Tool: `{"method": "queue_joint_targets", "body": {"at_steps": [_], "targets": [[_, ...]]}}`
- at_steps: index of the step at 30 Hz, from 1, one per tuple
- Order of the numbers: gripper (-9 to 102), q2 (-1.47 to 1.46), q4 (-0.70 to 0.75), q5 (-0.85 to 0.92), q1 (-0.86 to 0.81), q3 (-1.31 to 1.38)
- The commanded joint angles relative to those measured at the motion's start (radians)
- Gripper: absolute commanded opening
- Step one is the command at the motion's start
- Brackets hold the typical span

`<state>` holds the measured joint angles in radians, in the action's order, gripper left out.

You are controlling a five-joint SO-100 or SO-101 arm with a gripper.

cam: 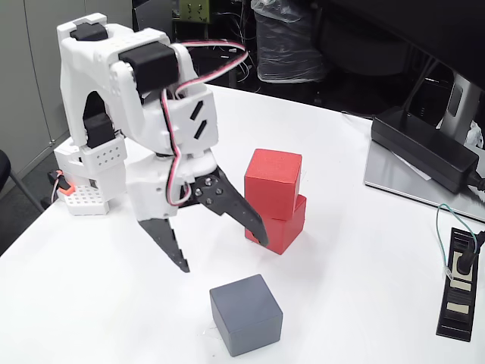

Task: Stack the three blocks in an ordered color.

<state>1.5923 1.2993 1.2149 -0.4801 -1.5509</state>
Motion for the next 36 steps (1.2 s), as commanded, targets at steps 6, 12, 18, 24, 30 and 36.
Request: {"method": "queue_joint_targets", "body": {"at_steps": [6, 12, 18, 24, 30, 36], "targets": [[36, -0.066, -0.097, 0.018, -0.008, 0.071], [36, -0.135, -0.092, 0.14, 0.029, 0.133], [36, -0.179, -0.098, 0.183, 0.031, 0.14], [36, -0.195, -0.106, 0.184, 0.025, 0.141], [36, -0.196, -0.106, 0.184, 0.023, 0.135], [36, -0.198, -0.106, 0.184, -0.018, 0.127]]}}
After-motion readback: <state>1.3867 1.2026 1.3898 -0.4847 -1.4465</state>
